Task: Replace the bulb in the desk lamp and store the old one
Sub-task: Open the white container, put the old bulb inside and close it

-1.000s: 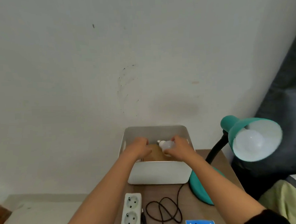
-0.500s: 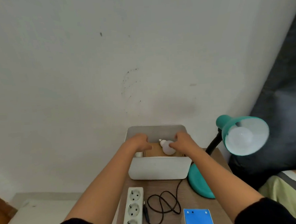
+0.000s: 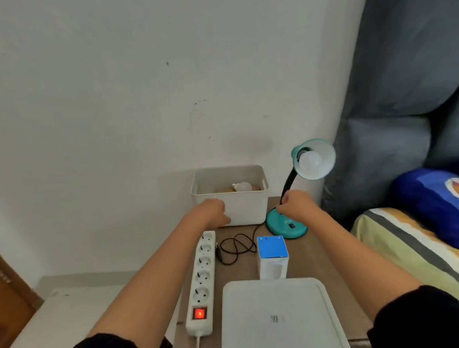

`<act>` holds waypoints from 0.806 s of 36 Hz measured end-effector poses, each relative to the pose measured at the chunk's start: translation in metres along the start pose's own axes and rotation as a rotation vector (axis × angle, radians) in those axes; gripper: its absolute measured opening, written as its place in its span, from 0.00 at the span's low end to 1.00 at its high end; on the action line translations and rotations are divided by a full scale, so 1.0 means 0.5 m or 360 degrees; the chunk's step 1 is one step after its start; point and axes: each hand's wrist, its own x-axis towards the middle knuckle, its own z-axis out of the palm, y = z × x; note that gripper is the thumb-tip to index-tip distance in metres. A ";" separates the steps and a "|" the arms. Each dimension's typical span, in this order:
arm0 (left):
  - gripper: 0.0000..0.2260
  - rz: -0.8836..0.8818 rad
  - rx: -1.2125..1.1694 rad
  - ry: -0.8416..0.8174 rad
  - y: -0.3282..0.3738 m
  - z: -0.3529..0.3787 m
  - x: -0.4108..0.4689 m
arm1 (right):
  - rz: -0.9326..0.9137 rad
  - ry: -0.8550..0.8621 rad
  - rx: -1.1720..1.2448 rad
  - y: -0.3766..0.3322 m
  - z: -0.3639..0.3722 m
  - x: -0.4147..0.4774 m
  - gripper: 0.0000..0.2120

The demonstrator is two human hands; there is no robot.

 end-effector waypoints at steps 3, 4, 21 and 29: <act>0.17 -0.0024 -0.0080 -0.0022 -0.008 0.081 -0.056 | 0.0064 -0.0012 0.0009 0.046 0.038 -0.053 0.06; 0.16 -0.0030 -0.0134 -0.0012 -0.010 0.112 -0.072 | 0.0087 -0.0013 0.0025 0.061 0.051 -0.072 0.06; 0.34 -0.0273 -0.0589 0.0220 0.000 0.488 -0.221 | 0.0482 -0.0090 0.0056 0.296 0.257 -0.242 0.27; 0.34 -0.0410 -0.0857 0.0396 0.002 0.506 -0.210 | 0.0487 0.0050 0.0243 0.310 0.284 -0.236 0.27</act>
